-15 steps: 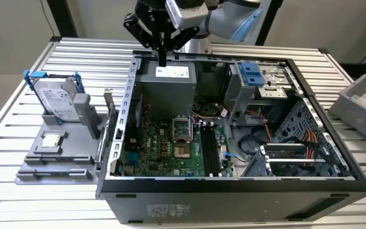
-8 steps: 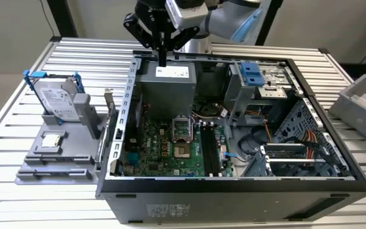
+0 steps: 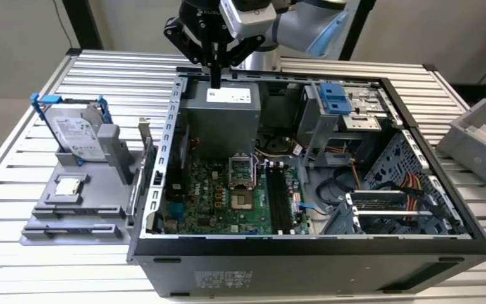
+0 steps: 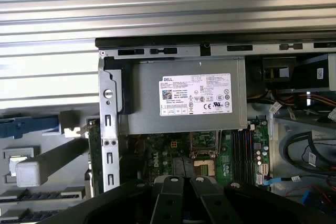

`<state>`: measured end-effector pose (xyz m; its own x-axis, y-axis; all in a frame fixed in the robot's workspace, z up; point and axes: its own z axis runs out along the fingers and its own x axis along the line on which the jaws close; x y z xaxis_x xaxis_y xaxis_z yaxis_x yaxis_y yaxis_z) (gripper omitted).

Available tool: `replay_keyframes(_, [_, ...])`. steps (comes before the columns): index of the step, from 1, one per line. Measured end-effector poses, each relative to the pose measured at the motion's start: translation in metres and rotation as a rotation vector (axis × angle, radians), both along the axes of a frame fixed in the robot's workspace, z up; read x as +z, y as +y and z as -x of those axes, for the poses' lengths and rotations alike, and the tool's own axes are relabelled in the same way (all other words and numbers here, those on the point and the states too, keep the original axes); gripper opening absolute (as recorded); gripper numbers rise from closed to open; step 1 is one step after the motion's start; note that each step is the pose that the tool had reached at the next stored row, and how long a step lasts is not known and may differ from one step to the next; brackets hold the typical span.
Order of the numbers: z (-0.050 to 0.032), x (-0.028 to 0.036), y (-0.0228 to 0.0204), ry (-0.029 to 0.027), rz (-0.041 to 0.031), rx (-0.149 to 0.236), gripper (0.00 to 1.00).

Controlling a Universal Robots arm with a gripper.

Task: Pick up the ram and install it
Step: 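Reach for the ram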

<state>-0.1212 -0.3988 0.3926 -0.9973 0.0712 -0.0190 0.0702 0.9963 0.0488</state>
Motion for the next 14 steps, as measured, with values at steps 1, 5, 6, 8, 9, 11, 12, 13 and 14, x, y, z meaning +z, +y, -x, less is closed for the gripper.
replay_keyframes(1, [0.0000,0.0000,0.0000,0.0000,0.0000,0.000,0.00])
replay_keyframes(5, [0.0000,0.0000,0.0000,0.0000,0.0000,0.000,0.00])
replay_keyframes(6, [0.0000,0.0000,0.0000,0.0000,0.0000,0.000,0.00])
replay_keyframes(8, [0.0000,0.0000,0.0000,0.0001,0.0000,0.000,0.00])
replay_keyframes(9, [0.0000,0.0000,0.0000,0.0002,0.0001,0.000,0.00])
replay_keyframes(11, [0.0004,0.0000,0.0000,0.0006,0.0001,0.000,0.00])
replay_keyframes(12, [0.0008,0.0000,0.0000,0.0006,0.0000,0.000,0.00])
replay_keyframes(13, [0.0013,0.0000,0.0000,0.0008,-0.0001,0.000,0.00])
replay_keyframes(14, [0.0018,0.0000,0.0000,0.0011,0.0001,0.000,0.00])
